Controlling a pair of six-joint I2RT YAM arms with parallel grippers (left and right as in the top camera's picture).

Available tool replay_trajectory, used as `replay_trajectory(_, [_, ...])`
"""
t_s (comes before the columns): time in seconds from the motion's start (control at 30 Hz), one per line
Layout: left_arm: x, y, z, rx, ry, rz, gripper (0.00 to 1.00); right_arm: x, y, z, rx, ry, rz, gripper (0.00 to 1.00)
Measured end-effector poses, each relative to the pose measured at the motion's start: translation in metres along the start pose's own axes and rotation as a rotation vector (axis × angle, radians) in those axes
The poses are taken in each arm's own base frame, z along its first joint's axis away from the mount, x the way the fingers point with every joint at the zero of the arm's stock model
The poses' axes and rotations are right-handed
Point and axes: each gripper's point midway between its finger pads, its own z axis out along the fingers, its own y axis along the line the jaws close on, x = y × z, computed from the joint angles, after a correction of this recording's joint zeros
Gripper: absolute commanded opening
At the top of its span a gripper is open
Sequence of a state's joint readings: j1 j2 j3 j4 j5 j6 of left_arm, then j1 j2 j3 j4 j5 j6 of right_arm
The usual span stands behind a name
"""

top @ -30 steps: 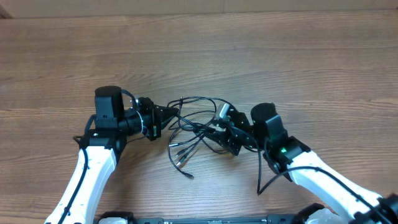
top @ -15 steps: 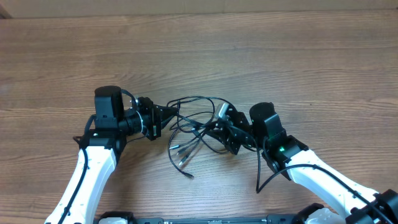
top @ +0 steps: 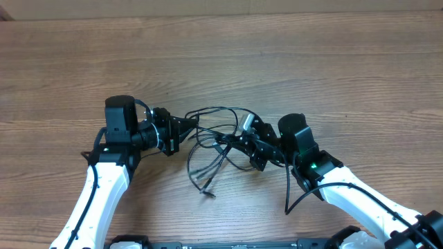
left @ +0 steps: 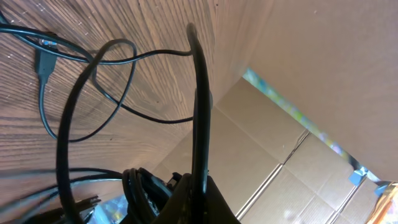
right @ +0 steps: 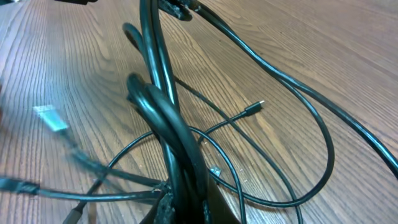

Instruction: Untangle cables

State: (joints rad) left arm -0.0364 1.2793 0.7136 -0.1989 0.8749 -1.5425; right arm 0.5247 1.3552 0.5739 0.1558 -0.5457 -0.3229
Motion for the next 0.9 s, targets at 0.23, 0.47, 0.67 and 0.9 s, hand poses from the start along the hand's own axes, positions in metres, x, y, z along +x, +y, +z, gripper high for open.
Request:
replay_trajectory(0.23, [-0.001, 0.001, 0.0, -0.003, -0.004, 0.013, 0.89, 0.0, -0.001, 0.0, 0.004, 0.001, 0.01, 0.04])
replay_trajectory(0.47, [-0.012, -0.001, 0.0, -0.007, -0.068, 0.238, 1.0, 0.007, 0.0, 0.0, 0.004, 0.027, 0.049, 0.04])
replay_trajectory(0.67, [-0.008, -0.028, -0.002, 0.081, -0.077, 0.652, 0.99, 0.011, -0.001, -0.005, 0.027, 0.055, 0.064, 0.04])
replay_trajectory(0.9, [0.03, -0.075, -0.012, 0.308, -0.004, 1.112, 0.86, 0.013, -0.002, -0.022, 0.069, 0.102, 0.125, 0.04])
